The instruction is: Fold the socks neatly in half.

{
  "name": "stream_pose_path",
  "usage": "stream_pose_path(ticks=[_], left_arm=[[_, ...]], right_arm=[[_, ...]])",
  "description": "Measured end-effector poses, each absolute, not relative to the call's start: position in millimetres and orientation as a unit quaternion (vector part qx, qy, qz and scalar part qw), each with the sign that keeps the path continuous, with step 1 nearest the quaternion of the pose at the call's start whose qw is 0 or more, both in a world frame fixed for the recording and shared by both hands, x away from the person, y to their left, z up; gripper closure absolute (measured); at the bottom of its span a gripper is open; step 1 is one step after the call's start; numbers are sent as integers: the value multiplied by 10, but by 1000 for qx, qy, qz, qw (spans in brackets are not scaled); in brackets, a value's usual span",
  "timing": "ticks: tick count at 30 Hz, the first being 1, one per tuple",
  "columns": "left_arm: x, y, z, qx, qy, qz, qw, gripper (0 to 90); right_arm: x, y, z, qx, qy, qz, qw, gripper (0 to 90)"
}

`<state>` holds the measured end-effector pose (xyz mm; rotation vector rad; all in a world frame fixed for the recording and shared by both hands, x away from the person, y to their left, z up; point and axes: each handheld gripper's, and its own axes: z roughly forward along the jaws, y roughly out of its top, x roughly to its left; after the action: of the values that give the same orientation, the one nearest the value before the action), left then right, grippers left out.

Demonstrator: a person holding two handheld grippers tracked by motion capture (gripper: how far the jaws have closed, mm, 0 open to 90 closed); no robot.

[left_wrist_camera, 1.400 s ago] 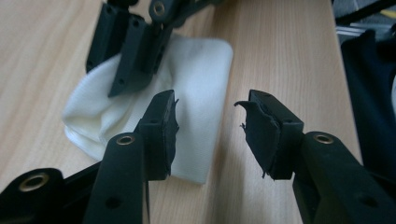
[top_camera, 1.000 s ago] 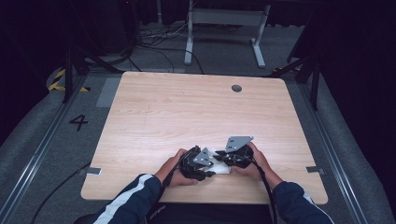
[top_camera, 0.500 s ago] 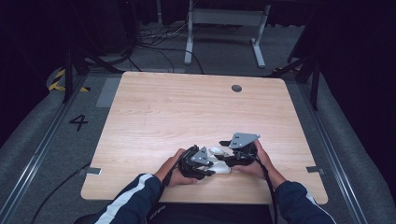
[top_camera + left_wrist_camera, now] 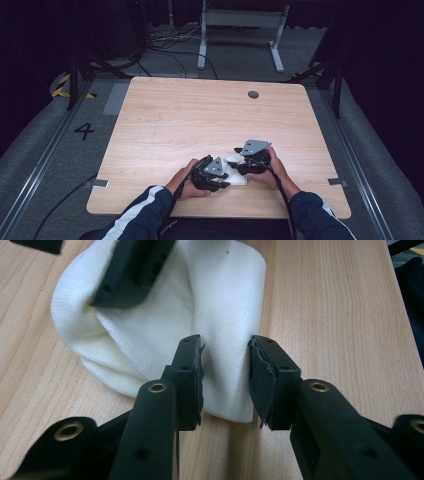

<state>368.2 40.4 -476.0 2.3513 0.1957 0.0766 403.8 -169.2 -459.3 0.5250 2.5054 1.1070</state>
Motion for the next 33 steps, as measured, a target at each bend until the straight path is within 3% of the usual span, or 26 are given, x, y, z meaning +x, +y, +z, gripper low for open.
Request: stream_pose_path(ticks=[5,7,10,14,19,27,30,32,33], left_arm=[[3668,389,-4751,922,80,33,377,657],[3656,369,-4721,926,76,47,367,640],[3670,363,-4679,927,91,68,358,491],[3707,413,-4640,917,113,87,372,451],[3736,434,-4624,910,127,100,383,427],[3790,522,-4534,900,139,101,400,465],[3787,502,-4581,907,136,93,388,475],[3781,491,-4580,908,131,93,388,474],[3770,497,-4557,907,130,93,390,471]], right_arm=[[4050,-1701,-4575,189,878,400,183,487],[4041,-1728,-4554,184,876,408,179,584],[4028,-1758,-4542,176,879,411,169,727],[4032,-1768,-4584,166,889,401,144,838],[4035,-1766,-4598,168,891,403,124,845],[3986,-1776,-4539,152,888,422,103,842],[3990,-1758,-4566,160,890,408,122,762],[4004,-1775,-4556,178,885,406,141,595],[4010,-1790,-4541,185,883,406,146,592]])
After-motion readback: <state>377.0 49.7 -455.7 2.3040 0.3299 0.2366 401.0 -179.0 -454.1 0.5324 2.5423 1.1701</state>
